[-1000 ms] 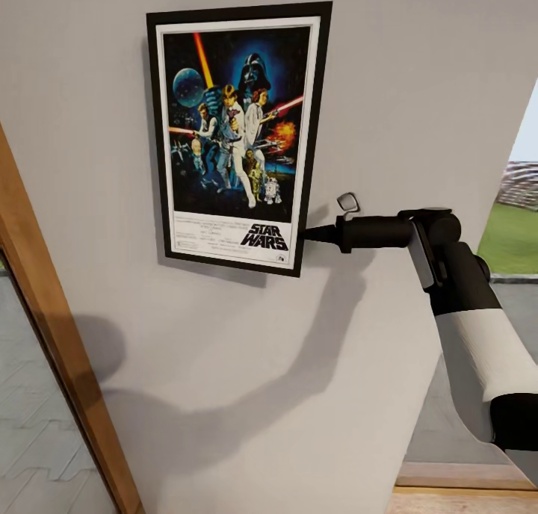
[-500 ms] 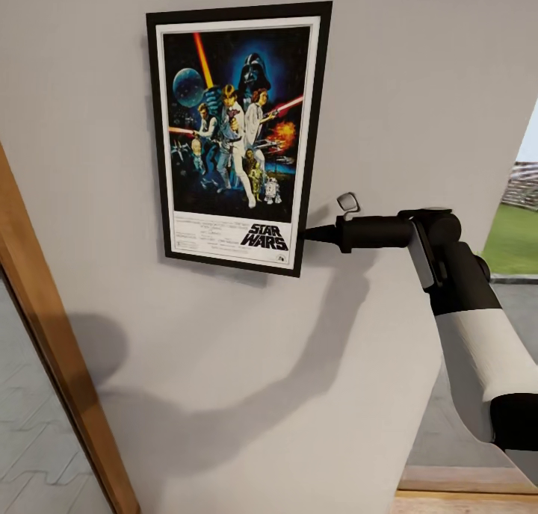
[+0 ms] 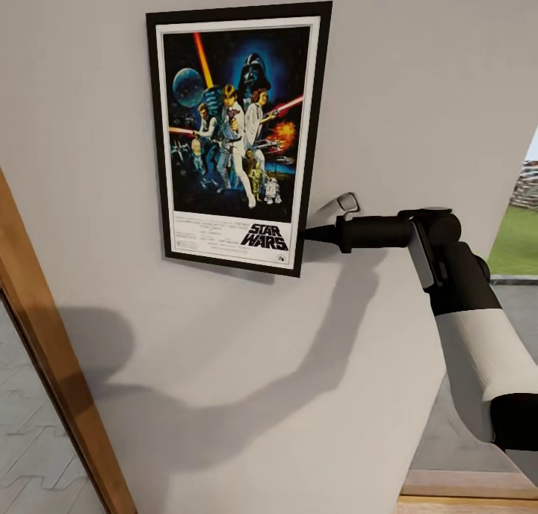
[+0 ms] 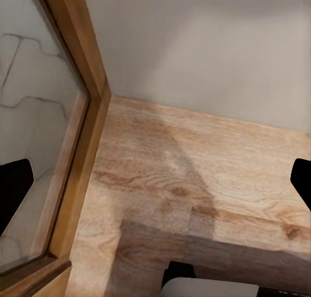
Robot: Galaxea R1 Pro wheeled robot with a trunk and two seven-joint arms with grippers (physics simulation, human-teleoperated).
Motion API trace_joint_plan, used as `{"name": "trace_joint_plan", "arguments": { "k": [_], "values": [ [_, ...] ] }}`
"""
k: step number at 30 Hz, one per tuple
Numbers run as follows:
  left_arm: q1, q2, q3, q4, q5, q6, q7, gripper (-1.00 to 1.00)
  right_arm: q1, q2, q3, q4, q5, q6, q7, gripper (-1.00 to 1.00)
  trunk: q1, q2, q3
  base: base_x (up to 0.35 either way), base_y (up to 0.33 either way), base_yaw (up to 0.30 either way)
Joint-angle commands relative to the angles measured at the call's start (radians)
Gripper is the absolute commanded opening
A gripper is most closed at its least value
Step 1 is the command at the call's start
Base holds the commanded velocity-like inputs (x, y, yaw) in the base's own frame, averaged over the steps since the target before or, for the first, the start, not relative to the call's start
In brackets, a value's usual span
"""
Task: Pick up the poster from the kitchen countertop and hang it on one of the wall nails in the kitchen.
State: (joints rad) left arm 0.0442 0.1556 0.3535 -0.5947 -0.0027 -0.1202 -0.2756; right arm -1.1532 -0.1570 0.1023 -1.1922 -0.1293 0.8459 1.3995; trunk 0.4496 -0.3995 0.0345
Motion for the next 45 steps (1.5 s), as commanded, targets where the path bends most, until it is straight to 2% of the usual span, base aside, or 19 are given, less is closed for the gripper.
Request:
{"name": "trace_joint_plan", "arguments": {
  "k": [1,7,14,28,34,45],
  "values": [
    [0.0,-0.001,0.004,-0.001,0.0,-0.001,-0.007,1.0,0.0,-0.001,0.002,0.0,-0.007,0.012,-0.001,-1.0,0.0,-0.001,0.0,0.0,0.0,0.0],
    [0.0,-0.001,0.004,-0.001,0.0,-0.001,-0.007,1.0,0.0,-0.001,0.002,0.0,-0.007,0.012,-0.001,-1.0,0.0,-0.001,0.0,0.0,0.0,0.0],
    [0.0,-0.002,0.004,-0.003,0.0,-0.002,-0.007,1.0,0.039,-0.001,0.002,-0.021,-0.008,0.001,-0.007,-1.0,0.0,-0.001,0.0,0.0,0.0,0.0],
    [0.0,-0.002,0.004,-0.003,0.0,-0.002,-0.007,1.0,0.039,-0.001,0.002,-0.021,-0.008,0.001,-0.007,-1.0,0.0,-0.001,0.0,0.0,0.0,0.0],
    [0.0,0.012,0.005,-0.001,0.0,-0.002,-0.008,1.0,0.056,0.0,0.003,-0.051,-0.01,0.009,-0.007,-1.0,0.0,-0.001,0.0,0.0,0.0,0.0],
    [0.0,0.015,0.005,-0.001,0.0,-0.002,-0.008,1.0,0.067,-0.001,0.004,-0.076,-0.01,0.008,-0.006,-1.0,0.0,-0.001,0.0,0.0,0.0,0.0]
  ]
}}
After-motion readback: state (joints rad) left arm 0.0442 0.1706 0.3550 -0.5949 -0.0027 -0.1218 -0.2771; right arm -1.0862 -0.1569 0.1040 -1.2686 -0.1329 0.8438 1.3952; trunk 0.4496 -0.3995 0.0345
